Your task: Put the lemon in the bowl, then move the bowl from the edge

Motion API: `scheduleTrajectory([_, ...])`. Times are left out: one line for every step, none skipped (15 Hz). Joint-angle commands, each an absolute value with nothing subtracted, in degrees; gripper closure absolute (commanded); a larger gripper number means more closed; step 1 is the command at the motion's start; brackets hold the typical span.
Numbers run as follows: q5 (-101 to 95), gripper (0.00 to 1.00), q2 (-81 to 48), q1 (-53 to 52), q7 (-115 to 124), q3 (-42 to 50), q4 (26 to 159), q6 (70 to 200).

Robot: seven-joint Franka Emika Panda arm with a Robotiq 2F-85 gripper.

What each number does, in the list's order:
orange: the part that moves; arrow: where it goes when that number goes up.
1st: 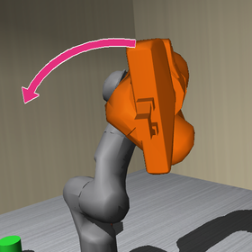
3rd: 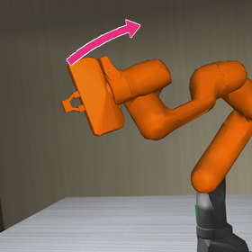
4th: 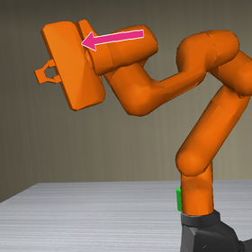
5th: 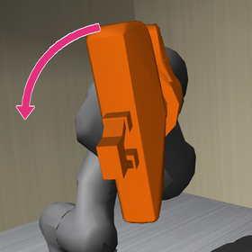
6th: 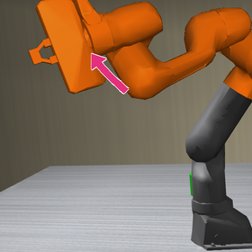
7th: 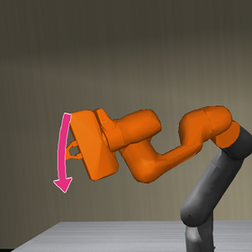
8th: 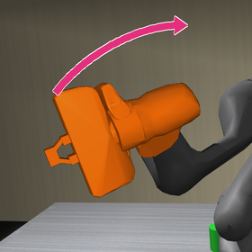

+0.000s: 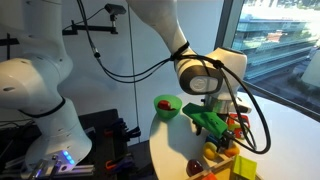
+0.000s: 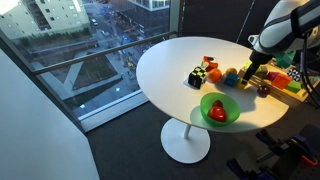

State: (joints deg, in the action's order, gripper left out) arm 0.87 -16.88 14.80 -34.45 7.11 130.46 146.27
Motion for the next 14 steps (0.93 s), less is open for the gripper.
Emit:
scheduleTrajectory([2.9, 0.00, -19.2, 17.4, -37.4, 5.5, 128.5, 147.9])
scheduleTrajectory([3.2, 0.00, -19.7, 17.7, -37.7, 5.2, 128.2, 148.1])
scheduleTrajectory([3.8, 0.00, -20.2, 18.2, -38.0, 4.7, 127.9, 148.3])
scheduleTrajectory([4.2, 0.00, -20.8, 18.5, -38.3, 4.3, 127.6, 148.4])
scheduleTrajectory([4.7, 0.00, -21.2, 18.8, -38.7, 3.9, 127.3, 148.5])
scheduleTrajectory([5.0, 0.00, -21.6, 19.0, -38.8, 3.5, 127.0, 148.5])
scheduleTrajectory([5.2, 0.00, -22.0, 19.2, -39.0, 3.1, 126.8, 148.6])
scheduleTrajectory([5.4, 0.00, -22.4, 19.4, -39.1, 2.7, 126.6, 148.7])
scheduleTrajectory([5.2, 0.00, -22.7, 19.4, -39.0, 2.5, 126.4, 148.8])
scheduleTrajectory([5.0, 0.00, -22.9, 19.4, -38.9, 2.3, 126.3, 148.8])
scheduleTrajectory([4.6, 0.00, -23.2, 19.3, -38.6, 2.4, 126.2, 149.1])
scheduleTrajectory([4.4, 0.00, -23.5, 19.3, -38.5, 2.4, 126.1, 149.2])
scheduleTrajectory([4.2, 0.00, -23.8, 19.3, -38.3, 2.4, 126.1, 149.3])
scheduleTrajectory([4.1, 0.04, -24.0, 19.3, -38.2, 2.4, 126.1, 149.5])
